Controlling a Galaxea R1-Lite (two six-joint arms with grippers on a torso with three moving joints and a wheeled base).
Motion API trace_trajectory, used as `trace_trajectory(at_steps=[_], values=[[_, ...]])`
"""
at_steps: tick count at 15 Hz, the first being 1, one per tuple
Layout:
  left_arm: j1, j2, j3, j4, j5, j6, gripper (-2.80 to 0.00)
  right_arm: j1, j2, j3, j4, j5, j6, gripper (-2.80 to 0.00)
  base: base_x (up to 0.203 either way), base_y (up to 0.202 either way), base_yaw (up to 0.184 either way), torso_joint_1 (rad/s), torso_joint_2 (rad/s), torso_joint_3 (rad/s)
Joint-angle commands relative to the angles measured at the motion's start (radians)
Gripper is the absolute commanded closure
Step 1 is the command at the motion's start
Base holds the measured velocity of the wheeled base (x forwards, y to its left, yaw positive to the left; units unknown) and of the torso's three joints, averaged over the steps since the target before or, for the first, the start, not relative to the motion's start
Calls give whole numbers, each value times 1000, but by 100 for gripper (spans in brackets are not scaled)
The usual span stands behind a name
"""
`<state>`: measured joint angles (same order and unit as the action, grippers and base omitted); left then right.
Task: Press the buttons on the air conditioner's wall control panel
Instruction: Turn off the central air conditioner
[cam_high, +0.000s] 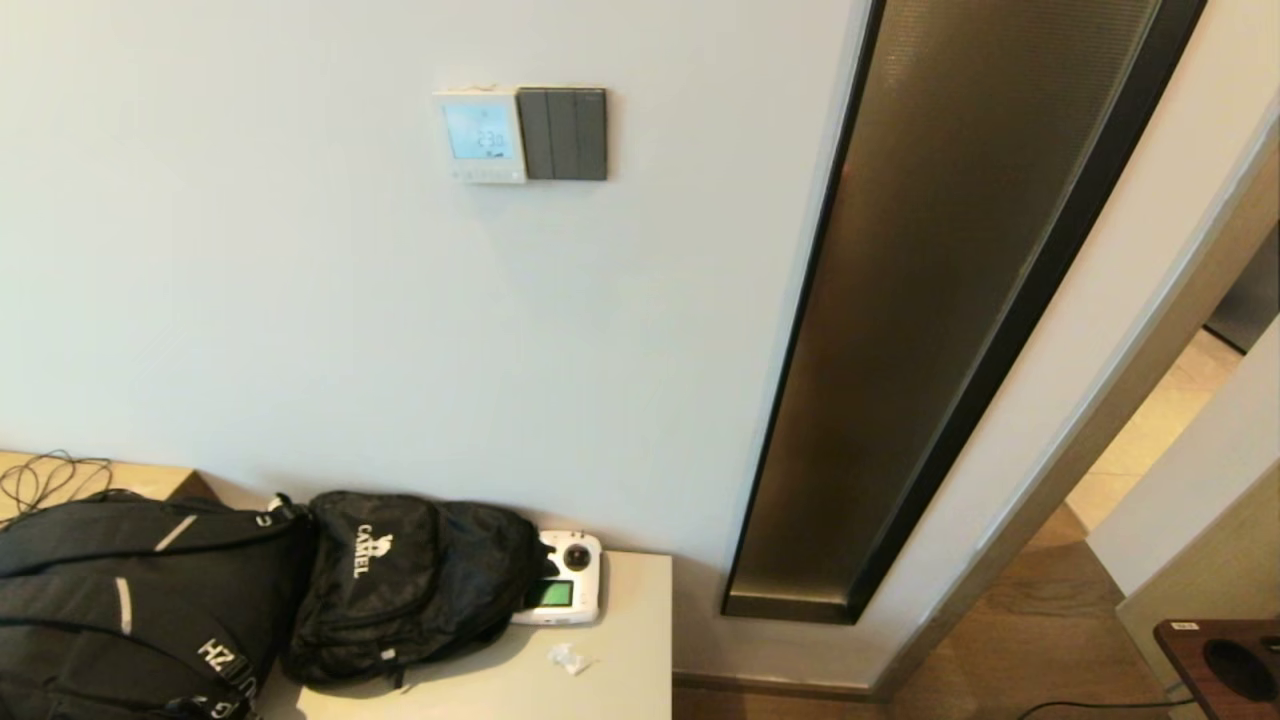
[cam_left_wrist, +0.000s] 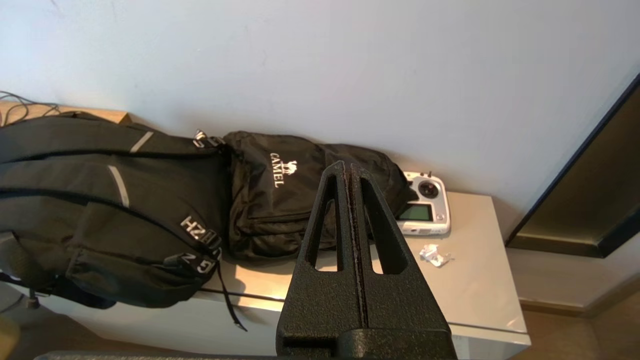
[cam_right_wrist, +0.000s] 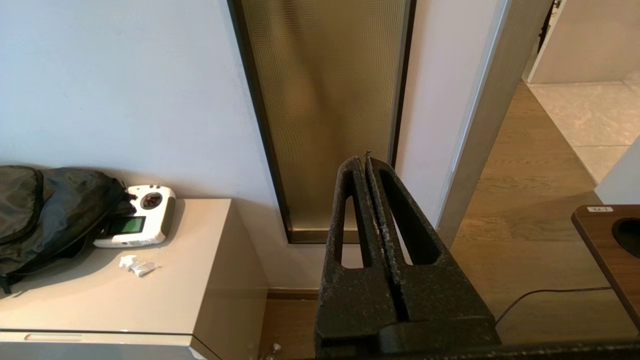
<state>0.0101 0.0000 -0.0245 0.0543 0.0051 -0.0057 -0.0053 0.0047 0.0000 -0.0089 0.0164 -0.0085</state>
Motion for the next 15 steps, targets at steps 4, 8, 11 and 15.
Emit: trace_trajectory(at_steps=[4,8,11,15], values=[[1,-2,0,1,1,0,0,1,1,0,0,0,-1,0,0,0,0,0,0,0],[1,-2,0,1,1,0,0,1,1,0,0,0,1,0,0,0,0,0,0,0],[1,-2,0,1,1,0,0,1,1,0,0,0,1,0,0,0,0,0,0,0],[0,-2,0,1,1,0,0,0,1,0,0,0,1,0,0,0,0,0,0,0]])
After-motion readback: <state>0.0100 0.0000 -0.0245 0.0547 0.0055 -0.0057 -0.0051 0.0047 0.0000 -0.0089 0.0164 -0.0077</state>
